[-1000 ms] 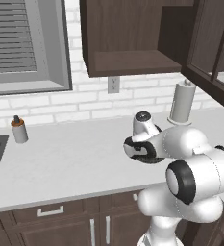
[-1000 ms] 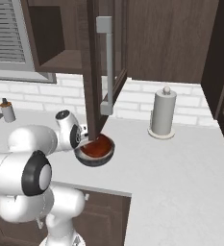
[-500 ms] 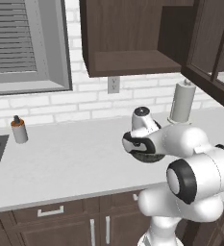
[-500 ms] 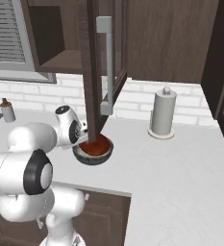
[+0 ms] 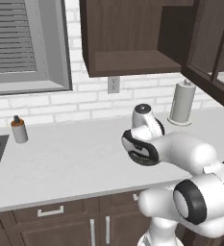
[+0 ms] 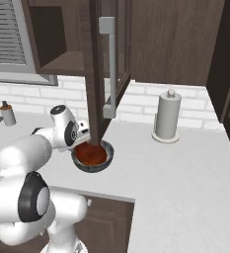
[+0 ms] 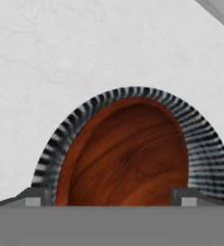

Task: Pick up the bowls on the counter and stack them on top of one another in the open cabinet. Place the smaller bowl on top of the larger bowl.

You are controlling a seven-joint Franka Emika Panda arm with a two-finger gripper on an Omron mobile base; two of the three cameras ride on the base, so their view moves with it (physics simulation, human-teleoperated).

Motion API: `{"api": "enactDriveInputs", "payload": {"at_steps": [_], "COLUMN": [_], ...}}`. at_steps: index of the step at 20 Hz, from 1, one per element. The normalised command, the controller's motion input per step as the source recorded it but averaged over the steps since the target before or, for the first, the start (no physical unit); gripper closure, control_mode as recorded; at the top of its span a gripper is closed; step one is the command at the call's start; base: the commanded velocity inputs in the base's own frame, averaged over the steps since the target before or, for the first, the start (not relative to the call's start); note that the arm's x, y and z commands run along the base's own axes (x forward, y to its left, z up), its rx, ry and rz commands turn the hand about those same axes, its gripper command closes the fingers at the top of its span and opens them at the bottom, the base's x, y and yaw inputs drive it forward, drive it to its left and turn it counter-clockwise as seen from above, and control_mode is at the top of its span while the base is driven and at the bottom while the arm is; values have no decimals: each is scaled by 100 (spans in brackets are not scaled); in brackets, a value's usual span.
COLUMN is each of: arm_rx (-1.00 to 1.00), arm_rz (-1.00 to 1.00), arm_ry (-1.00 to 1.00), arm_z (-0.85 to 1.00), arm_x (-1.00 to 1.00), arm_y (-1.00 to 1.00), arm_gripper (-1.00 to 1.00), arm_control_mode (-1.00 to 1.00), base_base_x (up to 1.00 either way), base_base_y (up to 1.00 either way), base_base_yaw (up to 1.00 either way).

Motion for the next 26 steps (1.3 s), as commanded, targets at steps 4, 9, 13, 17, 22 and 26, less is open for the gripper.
{"api": "enactDriveInputs", "payload": {"at_steps": [4,9,13,17,22,26], "arm_rx": [0,-1,0,0,0,0], "arm_rz": [4,4,0,0,0,-1], "arm_ry": [-3,1,5,0,0,-1], "arm_z": [55,8,-14,-16,-41,-40], "arm_x": [-18,-15,0,0,0,0], "arm_y": [28,41,6,-10,-3,-2], "arm_gripper": [-100,-100,-100,-100,-100,-100], "arm_control_mode": [-100,-100,-100,-100,-100,-100], "base_base_x": [0,0,0,0,0,0], "base_base_y": [0,0,0,0,0,0], "base_base_yaw": [0,0,0,0,0,0]}}
